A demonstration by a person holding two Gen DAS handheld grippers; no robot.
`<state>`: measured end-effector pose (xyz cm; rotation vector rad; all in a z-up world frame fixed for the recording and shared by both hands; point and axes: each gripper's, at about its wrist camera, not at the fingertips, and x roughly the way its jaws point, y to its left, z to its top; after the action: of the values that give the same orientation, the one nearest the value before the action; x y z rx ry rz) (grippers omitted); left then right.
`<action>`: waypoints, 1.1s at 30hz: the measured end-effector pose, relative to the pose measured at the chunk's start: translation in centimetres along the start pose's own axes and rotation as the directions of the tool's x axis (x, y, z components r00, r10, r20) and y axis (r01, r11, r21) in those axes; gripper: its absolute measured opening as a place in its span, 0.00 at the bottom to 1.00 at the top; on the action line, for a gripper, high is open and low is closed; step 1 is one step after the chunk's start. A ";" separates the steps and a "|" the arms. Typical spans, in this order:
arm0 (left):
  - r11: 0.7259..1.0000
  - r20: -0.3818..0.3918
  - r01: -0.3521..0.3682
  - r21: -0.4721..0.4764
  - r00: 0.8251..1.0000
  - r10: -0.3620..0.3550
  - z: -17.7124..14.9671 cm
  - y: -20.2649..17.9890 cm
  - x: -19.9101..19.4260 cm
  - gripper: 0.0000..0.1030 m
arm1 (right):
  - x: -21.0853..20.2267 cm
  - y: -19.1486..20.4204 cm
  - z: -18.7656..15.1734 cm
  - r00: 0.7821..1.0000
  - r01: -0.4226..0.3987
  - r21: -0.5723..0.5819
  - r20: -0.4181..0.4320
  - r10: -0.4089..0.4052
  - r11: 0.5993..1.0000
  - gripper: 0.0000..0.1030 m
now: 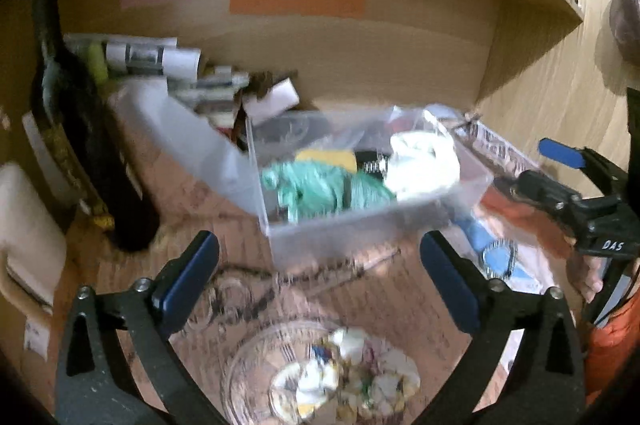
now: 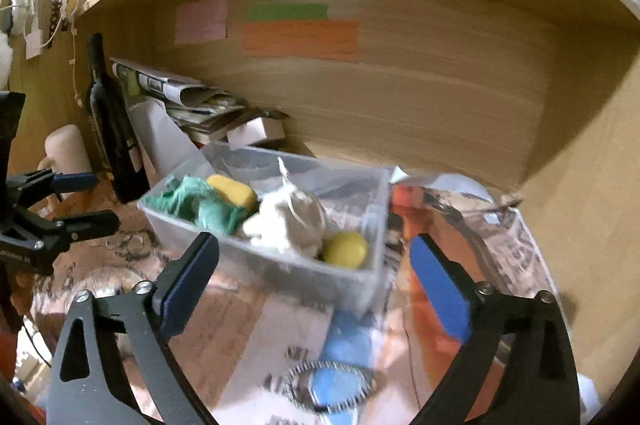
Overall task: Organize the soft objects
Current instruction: 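Drop the green cloth into the box with the left tool while the right drops the white cloth, then grasp the floral scrunchie with the left tool while the right tool grasps the braided bracelet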
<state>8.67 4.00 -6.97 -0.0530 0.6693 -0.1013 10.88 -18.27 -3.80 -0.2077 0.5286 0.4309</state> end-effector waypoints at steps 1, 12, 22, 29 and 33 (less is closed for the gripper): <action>1.000 -0.017 -0.002 -0.001 1.000 0.002 -0.6 0.0 0.1 0.99 | -0.1 -0.1 -0.6 1.000 0.004 0.002 -0.015 -0.004 1.000 0.94; 1.000 -0.105 0.002 0.024 0.994 0.001 -5.1 -1.7 0.3 0.99 | 2.3 -1.6 -6.9 0.977 0.003 0.124 -0.214 0.023 0.992 0.94; 1.000 -0.198 -0.015 0.006 0.980 0.016 -8.4 -2.6 2.5 0.99 | 3.6 -1.0 -8.5 0.961 0.010 0.120 -0.275 0.024 0.993 0.88; 0.996 -0.160 -0.088 -0.004 0.983 0.086 -9.1 -1.9 2.6 0.97 | 3.7 -1.1 -8.6 0.962 0.058 0.109 -0.271 -0.027 0.992 0.51; 0.995 -0.147 -0.104 0.001 0.984 0.103 -9.1 -1.5 2.4 0.73 | 3.8 -1.7 -8.6 0.965 0.061 0.133 -0.260 -0.024 0.989 0.29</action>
<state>4.77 2.14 -15.50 -0.0174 0.8185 -0.0031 10.76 -21.05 -12.92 -0.1403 0.8058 0.3246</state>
